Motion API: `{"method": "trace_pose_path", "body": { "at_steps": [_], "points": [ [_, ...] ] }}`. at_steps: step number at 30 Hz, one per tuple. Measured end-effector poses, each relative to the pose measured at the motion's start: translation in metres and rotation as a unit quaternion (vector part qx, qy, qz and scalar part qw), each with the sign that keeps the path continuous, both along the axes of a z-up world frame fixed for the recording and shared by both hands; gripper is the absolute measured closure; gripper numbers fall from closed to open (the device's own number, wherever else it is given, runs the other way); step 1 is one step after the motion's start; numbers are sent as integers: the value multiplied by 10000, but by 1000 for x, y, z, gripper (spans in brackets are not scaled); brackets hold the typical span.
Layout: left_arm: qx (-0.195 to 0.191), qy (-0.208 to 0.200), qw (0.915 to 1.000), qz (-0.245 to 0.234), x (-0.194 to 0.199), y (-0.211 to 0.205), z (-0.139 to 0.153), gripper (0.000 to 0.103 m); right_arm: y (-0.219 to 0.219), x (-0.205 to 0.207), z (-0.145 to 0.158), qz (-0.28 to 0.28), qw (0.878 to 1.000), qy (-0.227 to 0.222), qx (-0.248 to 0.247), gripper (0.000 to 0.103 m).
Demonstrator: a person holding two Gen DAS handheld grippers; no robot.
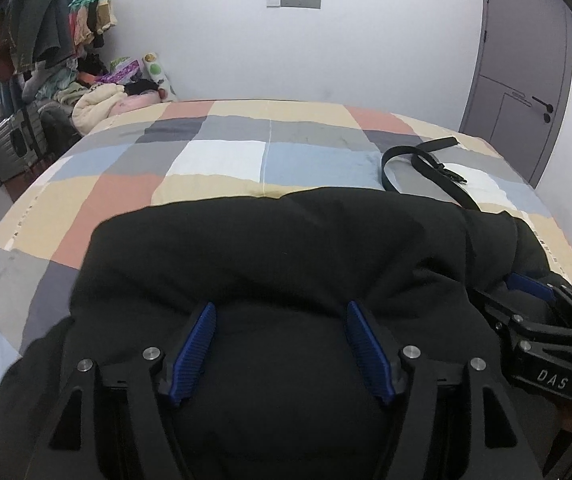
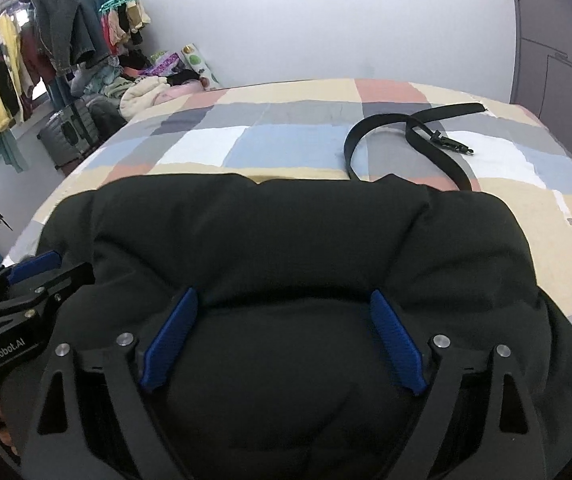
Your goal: Fold large clothes
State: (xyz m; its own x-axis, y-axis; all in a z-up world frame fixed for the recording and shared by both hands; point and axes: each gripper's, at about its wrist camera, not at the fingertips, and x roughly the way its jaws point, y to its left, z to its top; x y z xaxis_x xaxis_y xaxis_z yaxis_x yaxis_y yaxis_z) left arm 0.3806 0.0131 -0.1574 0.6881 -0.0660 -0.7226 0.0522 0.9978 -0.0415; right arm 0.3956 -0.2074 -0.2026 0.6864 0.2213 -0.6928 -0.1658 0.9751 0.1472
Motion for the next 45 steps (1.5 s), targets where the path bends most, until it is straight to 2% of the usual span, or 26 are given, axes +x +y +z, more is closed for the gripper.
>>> {"method": "trace_pose_path", "body": {
  "at_steps": [9, 14, 18, 21, 23, 24, 30, 33, 36, 42, 45],
  "points": [
    [69, -183, 9998, 30, -4, -3, -14, 35, 1, 4, -11, 33, 9999, -109, -11, 13],
    [-51, -255, 9997, -45, -14, 2, -8, 35, -2, -8, -7, 77, 9993, -344, 158, 13],
    [-180, -405, 9990, 38, -25, 12, 5, 35, -15, -18, 9, 100, 9988, -412, 239, 13],
    [-8, -542, 9984, 161, -31, 22, 17, 35, -29, -28, 23, 8, 9983, -586, 28, 11],
    [192, -564, 9978, 276, -34, 30, 22, 35, -40, -34, 27, -99, 9979, -641, -76, 7],
    [314, -538, 9974, 352, -34, 35, 22, 35, -47, -36, 28, -130, 9978, -642, -51, 0],
    [470, -387, 9966, 550, -37, 56, 9, 35, -72, -34, 17, -244, 9990, -354, 80, 0],
    [417, -343, 9970, 549, -36, 59, 0, 35, -78, -29, 10, -275, 9992, -248, 158, 0],
    [313, -306, 9978, 504, -36, 61, -7, 34, -76, -29, -1, -280, 9993, -226, -47, 0],
    [-12, -229, 9982, 553, -34, 74, -19, 23, -77, -26, -14, -275, 9994, -200, 57, 0],
    [-137, -199, 9982, 543, -33, 78, -23, 22, -78, -22, -19, -282, 9993, -156, 163, 0]
  ]
}}
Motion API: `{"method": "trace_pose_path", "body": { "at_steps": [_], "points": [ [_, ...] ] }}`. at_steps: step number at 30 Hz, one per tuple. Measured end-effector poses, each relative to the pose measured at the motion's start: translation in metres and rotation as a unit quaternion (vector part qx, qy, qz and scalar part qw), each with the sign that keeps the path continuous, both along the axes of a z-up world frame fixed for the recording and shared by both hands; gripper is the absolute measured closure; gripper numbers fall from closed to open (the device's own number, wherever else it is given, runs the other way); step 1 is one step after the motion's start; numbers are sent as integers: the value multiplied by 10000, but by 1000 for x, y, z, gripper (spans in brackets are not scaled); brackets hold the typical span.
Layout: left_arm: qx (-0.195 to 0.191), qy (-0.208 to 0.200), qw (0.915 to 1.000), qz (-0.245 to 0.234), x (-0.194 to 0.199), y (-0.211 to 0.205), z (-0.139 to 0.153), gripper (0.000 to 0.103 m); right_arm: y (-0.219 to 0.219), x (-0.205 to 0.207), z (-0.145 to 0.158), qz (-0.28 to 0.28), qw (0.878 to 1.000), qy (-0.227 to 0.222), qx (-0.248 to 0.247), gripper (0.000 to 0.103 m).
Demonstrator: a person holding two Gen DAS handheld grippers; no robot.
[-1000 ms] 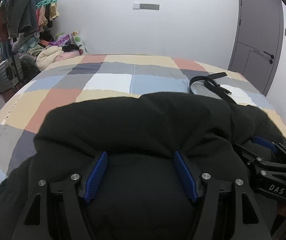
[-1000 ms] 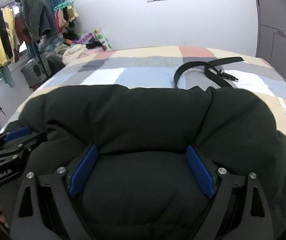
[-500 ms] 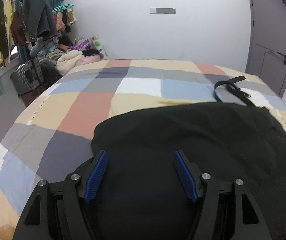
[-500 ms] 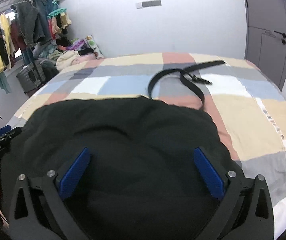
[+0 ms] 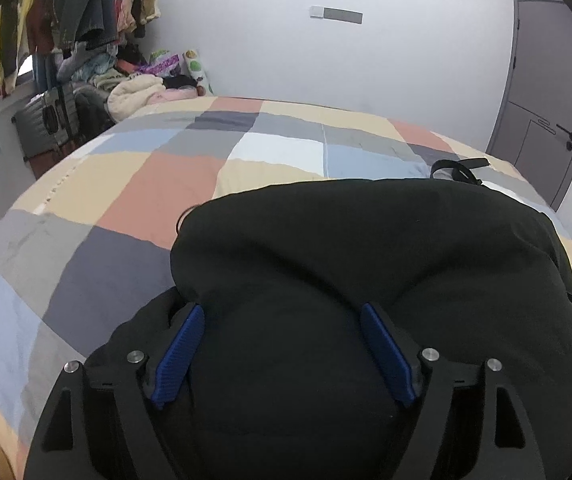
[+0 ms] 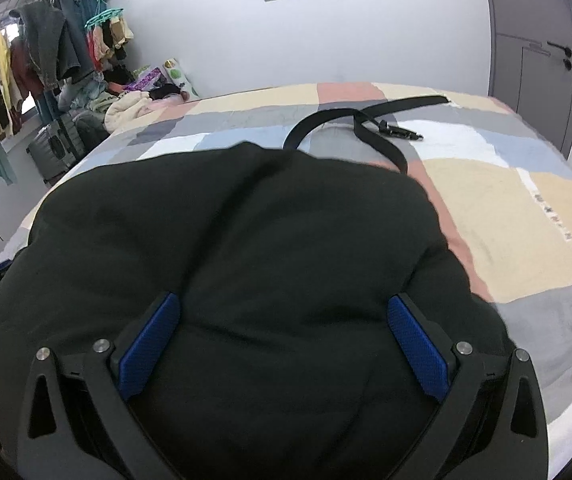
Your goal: Fold large clothes
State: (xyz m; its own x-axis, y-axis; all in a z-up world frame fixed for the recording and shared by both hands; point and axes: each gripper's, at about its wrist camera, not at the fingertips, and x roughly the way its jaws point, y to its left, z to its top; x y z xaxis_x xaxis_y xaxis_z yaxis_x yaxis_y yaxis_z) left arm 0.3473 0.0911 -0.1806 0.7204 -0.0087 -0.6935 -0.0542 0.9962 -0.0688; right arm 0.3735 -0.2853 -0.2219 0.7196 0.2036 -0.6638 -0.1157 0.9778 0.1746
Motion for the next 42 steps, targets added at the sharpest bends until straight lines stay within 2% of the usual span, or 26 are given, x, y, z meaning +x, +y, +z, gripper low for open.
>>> {"method": "trace_pose_path", "body": {
  "at_steps": [6, 10, 14, 15, 17, 21, 27, 31, 33, 35, 37, 39, 40, 42],
  "points": [
    [111, -8, 9999, 34, -3, -4, 0, 22, 2, 0, -3, -63, 10000, 0, -48, 0],
    [260, -109, 9995, 170, -10, -10, 14, 24, 6, -5, 9, -217, 9995, -91, -195, 0],
    [-84, -283, 9996, 1, -25, -29, 35, 24, 14, -26, 36, -223, 9986, -434, 196, 0],
    [-61, -331, 9994, -85, -28, -38, 38, 24, 19, -32, 40, -217, 9982, -486, 279, 0],
    [219, -407, 9983, -353, -35, -63, 38, 24, 35, -43, 44, -55, 9980, -574, 247, 0],
    [520, -405, 9969, -421, -33, -87, 26, 23, 57, -43, 25, 153, 9987, -479, -129, 0],
    [569, -335, 9969, -433, -22, -89, 15, 20, 64, -35, 10, 60, 9976, -674, -155, 0],
    [468, -291, 9977, -403, -25, -85, 18, 20, 65, -38, 12, 3, 9977, -647, -217, 0],
    [288, -210, 9986, -380, -27, -81, 25, 20, 63, -44, 19, -20, 9981, -574, -216, 0],
    [-61, -167, 9988, -465, -35, -76, 37, 20, 59, -51, 28, -91, 9983, -534, -201, 0],
    [-305, -218, 9981, -487, -49, -72, 56, 20, 56, -62, 43, -111, 9981, -573, -222, 0],
    [-358, -404, 9973, -505, -67, -70, 79, 16, 49, -78, 66, -110, 9969, -763, -152, 0],
    [-294, -530, 9968, -511, -78, -69, 93, 11, 46, -88, 81, -100, 9960, -881, -127, 0],
    [-61, -747, 9961, -461, -97, -70, 118, 9, 40, -107, 109, -125, 9939, -1093, -125, 0]
  ]
}}
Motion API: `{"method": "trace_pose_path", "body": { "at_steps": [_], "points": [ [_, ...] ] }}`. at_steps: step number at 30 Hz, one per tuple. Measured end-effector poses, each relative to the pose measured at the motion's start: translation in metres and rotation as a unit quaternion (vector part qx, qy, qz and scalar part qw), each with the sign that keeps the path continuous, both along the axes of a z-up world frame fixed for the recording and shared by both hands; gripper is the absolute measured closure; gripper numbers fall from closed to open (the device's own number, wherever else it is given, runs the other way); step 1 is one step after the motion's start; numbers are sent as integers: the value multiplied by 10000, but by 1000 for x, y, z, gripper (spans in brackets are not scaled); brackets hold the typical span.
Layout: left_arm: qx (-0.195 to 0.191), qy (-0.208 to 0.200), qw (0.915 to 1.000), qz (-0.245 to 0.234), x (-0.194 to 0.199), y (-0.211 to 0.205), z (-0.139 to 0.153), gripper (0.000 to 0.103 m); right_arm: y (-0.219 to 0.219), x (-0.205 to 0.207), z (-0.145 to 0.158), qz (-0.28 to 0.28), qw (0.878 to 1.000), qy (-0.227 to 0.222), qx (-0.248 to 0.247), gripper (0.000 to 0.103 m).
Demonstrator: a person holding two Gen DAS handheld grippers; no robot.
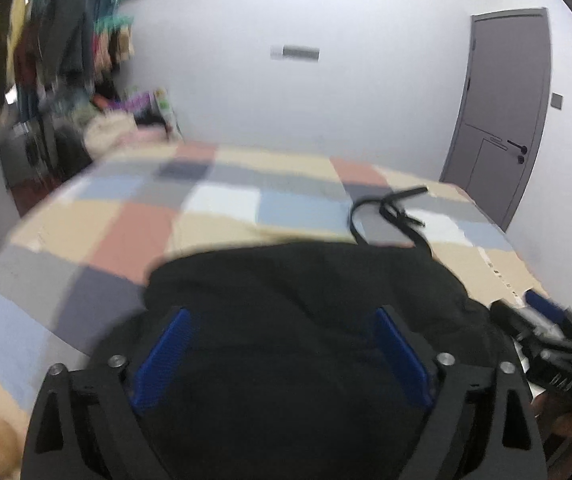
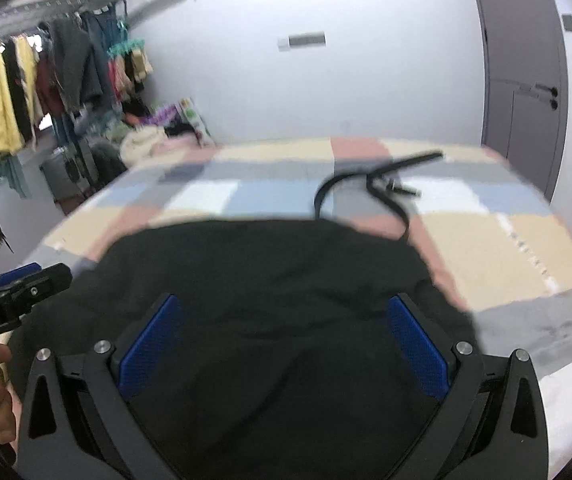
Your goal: Fold large clothes
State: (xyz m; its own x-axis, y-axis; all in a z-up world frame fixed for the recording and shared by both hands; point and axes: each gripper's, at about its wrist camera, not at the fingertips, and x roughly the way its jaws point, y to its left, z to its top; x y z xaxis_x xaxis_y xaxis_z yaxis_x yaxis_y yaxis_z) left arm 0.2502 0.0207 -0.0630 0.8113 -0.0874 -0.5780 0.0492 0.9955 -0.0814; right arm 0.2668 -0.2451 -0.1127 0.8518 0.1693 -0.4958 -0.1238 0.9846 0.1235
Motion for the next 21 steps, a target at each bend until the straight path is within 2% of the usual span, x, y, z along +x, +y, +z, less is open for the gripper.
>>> {"method": "trace_pose_path", "body": {
  "at_steps": [2, 6, 11, 16, 21],
  "points": [
    [222, -258, 9994, 107, -25, -2, 28, 9, -5, -19, 27, 41, 9998, -207, 52, 0],
    [291, -562, 9979, 130, -71, -4, 81, 7, -11, -62, 81, 68, 9981, -605, 124, 0],
    [425, -911, 9948, 150, -126, -9, 132, 5, -13, -114, 132, 67, 9950, -977, 207, 0],
    [457, -1270, 9907, 166, -181, -10, 167, 2, -14, -170, 164, 102, 9903, -1373, 201, 0],
    [321, -1402, 9891, 307, -224, -4, 183, 1, -11, -207, 174, 168, 9883, -1513, 137, 0]
  ]
}}
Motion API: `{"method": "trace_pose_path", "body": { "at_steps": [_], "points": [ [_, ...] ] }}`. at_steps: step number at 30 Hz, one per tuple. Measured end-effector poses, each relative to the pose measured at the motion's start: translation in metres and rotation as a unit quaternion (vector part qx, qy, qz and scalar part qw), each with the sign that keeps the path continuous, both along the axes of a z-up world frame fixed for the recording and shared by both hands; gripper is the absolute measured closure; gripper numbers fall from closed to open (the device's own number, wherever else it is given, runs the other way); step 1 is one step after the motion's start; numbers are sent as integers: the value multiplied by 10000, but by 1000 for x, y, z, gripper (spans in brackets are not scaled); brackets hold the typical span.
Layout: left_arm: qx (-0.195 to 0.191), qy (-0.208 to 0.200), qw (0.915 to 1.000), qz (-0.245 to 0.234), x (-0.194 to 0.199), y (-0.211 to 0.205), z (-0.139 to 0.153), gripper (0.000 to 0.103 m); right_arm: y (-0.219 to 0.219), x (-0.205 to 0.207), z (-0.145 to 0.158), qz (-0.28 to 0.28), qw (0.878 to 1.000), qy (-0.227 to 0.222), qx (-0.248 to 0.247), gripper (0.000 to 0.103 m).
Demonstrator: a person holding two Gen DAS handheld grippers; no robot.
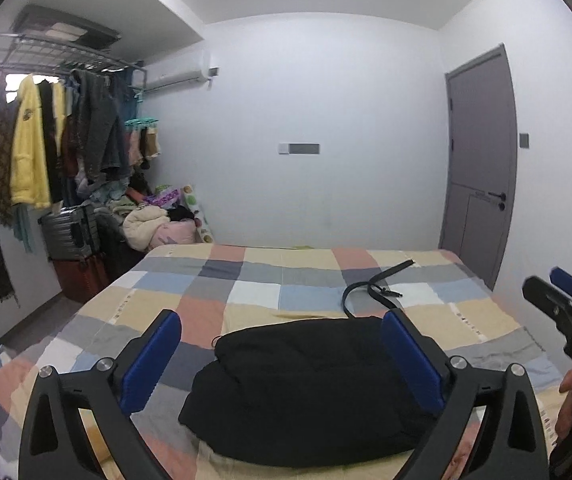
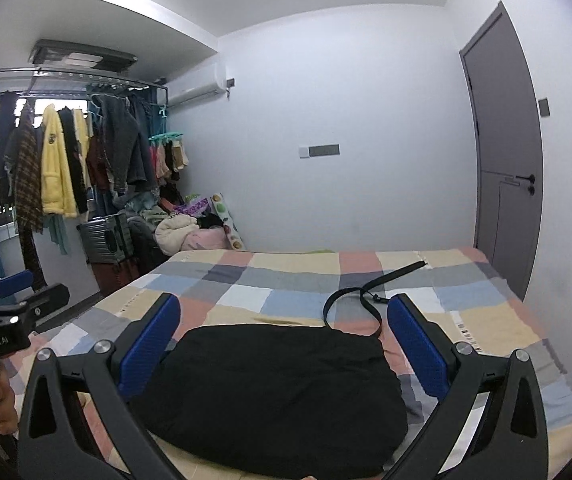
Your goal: Fold large clothes
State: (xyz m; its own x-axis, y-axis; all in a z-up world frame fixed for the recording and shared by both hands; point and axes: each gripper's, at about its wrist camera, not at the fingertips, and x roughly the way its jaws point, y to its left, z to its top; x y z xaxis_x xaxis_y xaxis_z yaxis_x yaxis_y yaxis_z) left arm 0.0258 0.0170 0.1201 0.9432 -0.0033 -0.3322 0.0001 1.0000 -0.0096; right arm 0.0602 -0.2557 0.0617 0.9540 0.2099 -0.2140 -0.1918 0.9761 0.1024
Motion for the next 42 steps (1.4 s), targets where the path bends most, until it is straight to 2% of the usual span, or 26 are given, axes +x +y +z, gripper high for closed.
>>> {"method": "trace_pose_path", "body": {
  "at_steps": [7, 13, 21, 29, 37, 42],
  "points": [
    [-64, 7, 9999, 148, -38, 7, -5, 1, 10, -36, -15, 83, 9999, -41, -142, 0],
    [-149, 178, 9995, 197, -53, 11, -26, 1, 12, -49, -41, 86, 9995, 278, -92, 0],
    [-328, 560, 9979, -34, -54, -1, -66, 1, 10, -57, -77, -93, 9985, 539, -50, 0],
    [-348, 825, 9960, 16, -47, -6, -103, 1, -2, -51, -110, -191, 9952, 963, -37, 0],
    [-376, 934, 9948, 151, -38, -1, -121, 1, -6, -49, -124, -279, 9943, 1032, 35, 0],
    [-397, 994, 9942, 71, -36, -3, -126, 1, -5, -48, -125, -317, 9939, 1059, 5, 0]
  ]
}}
